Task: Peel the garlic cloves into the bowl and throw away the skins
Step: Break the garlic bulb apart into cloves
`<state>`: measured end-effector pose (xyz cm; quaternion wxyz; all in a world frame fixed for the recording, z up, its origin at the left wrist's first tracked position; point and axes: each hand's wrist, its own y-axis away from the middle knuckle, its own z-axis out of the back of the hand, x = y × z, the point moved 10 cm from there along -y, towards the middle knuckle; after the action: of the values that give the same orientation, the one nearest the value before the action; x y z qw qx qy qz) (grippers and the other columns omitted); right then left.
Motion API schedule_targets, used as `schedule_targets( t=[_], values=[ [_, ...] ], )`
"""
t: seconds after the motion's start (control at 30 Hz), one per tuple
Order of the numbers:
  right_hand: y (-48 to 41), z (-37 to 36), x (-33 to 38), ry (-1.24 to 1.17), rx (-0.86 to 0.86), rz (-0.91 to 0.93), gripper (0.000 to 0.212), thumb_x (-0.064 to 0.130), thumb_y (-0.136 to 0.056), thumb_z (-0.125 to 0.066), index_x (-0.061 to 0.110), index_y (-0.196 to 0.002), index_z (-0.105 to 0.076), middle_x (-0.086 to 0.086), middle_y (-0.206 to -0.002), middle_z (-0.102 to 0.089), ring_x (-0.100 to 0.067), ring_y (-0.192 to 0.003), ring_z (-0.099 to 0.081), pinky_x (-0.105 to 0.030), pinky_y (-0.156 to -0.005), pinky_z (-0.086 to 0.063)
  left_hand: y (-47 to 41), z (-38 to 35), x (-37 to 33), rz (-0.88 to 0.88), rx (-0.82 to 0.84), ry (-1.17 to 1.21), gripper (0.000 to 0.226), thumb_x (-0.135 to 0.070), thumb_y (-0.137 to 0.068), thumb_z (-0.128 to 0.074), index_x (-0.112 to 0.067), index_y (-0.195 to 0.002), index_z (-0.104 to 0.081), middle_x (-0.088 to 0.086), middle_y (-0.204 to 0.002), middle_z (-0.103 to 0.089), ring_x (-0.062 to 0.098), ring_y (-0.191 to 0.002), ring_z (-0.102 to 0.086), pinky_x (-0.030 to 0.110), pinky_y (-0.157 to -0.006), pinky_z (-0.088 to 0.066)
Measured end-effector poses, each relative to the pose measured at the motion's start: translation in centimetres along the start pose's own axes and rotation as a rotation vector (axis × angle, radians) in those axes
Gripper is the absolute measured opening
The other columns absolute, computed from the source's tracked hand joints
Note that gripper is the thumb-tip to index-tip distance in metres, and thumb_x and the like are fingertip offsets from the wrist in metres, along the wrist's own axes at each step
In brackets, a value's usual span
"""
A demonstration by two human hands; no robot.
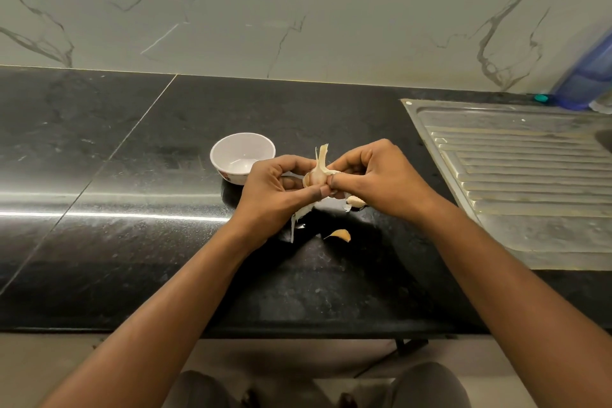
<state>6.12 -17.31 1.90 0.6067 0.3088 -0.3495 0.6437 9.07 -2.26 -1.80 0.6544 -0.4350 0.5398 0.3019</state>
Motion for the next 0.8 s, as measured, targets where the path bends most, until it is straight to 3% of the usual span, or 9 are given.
schedule_targets(
  t=[0.1, 0.23, 0.33, 0.43, 0.6, 0.8],
  values=[
    [0.2, -0.1, 0.5, 0.062, -0.086, 0.016, 0.003, 0.018, -0.085, -0.086, 0.017, -0.087, -0.086, 0.006, -0.071, -0.079, -0.006, -0.068, -0.077, -0.016, -0.060, -0.057, 0.1, 0.2, -0.3, -0.019, -0.020, -0.003, 0.035, -0.002, -0.082, -0.086, 0.000, -0.115, -0.073, 0.013, -0.099, -0.082, 0.030, -0.089, -0.081, 0.035, -0.082, -0.065],
    [0.2, -0.1, 0.7, 0.099, -0.166, 0.003, 0.006, 0.019, -0.079, -0.085, 0.021, -0.073, -0.084, 0.006, -0.063, -0.076, -0.012, -0.064, -0.076, -0.040, -0.068, -0.066, 0.2, 0.4, -0.5, -0.031, -0.030, -0.028, 0.034, -0.001, -0.083, -0.086, 0.000, -0.114, -0.074, 0.012, -0.098, -0.082, 0.030, -0.088, -0.081, 0.039, -0.083, -0.066],
    [0.5, -0.3, 0.5, 0.072, -0.212, -0.012, 0.010, 0.020, -0.078, -0.085, 0.021, -0.068, -0.083, 0.006, -0.060, -0.074, -0.012, -0.061, -0.075, -0.042, -0.068, -0.065, 0.2, 0.4, -0.6, -0.048, -0.041, -0.069, 0.031, 0.000, -0.084, -0.085, -0.001, -0.113, -0.075, 0.011, -0.097, -0.082, 0.029, -0.087, -0.081, 0.042, -0.083, -0.066],
    [0.5, -0.4, 0.7, 0.053, -0.235, -0.005, 0.010, 0.021, -0.079, -0.085, 0.019, -0.069, -0.084, 0.006, -0.061, -0.075, -0.013, -0.062, -0.075, -0.038, -0.067, -0.066, 0.2, 0.5, -0.8, -0.061, -0.054, -0.078, 0.032, -0.002, -0.083, -0.086, -0.001, -0.113, -0.075, 0.010, -0.099, -0.082, 0.029, -0.088, -0.081, 0.044, -0.084, -0.066],
    [0.5, 0.3, -0.6, -0.007, -0.312, -0.047, 0.012, 0.007, -0.079, -0.080, 0.016, -0.072, -0.083, 0.000, -0.062, -0.075, -0.008, -0.056, -0.069, -0.031, -0.057, -0.059, 0.4, 0.2, -0.6, -0.050, -0.043, -0.043, 0.036, 0.000, -0.083, -0.086, 0.001, -0.117, -0.073, 0.013, -0.102, -0.081, 0.031, -0.091, -0.081, 0.047, -0.087, -0.065],
    [0.3, -0.4, -1.7, -0.147, -0.163, -0.096, 0.012, 0.015, -0.088, -0.083, 0.022, -0.098, -0.086, 0.002, -0.083, -0.082, -0.016, -0.081, -0.080, -0.035, -0.077, -0.066, 0.2, 0.3, -0.3, -0.015, -0.043, -0.048, 0.034, -0.005, -0.086, -0.085, -0.004, -0.118, -0.073, 0.012, -0.100, -0.082, 0.032, -0.089, -0.081, 0.054, -0.088, -0.064]
  ],
)
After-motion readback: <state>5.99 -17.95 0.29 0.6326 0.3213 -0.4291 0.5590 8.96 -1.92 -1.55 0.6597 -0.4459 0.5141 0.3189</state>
